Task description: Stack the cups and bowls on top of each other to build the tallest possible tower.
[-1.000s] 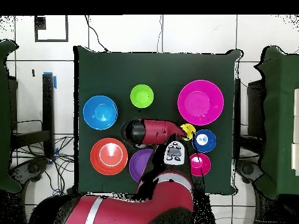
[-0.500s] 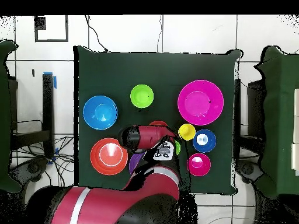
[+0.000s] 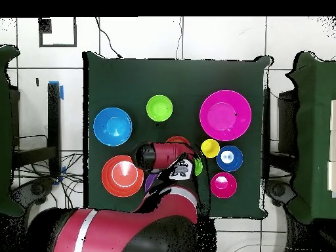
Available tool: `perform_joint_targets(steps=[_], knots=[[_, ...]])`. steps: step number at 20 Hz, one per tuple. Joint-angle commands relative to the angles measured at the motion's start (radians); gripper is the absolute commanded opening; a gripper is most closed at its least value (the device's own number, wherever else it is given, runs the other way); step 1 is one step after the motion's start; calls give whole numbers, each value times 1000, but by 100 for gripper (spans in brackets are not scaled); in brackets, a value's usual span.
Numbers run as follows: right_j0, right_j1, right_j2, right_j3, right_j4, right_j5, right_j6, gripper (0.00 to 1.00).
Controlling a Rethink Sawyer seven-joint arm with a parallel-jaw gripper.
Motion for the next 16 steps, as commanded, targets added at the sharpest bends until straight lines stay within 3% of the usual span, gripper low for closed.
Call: perform_joint_targets(steps=[1,16], knots=[[5,68,65,-21,38,-91,183,0],[13,-21,44,-8,3,-68,122,0]])
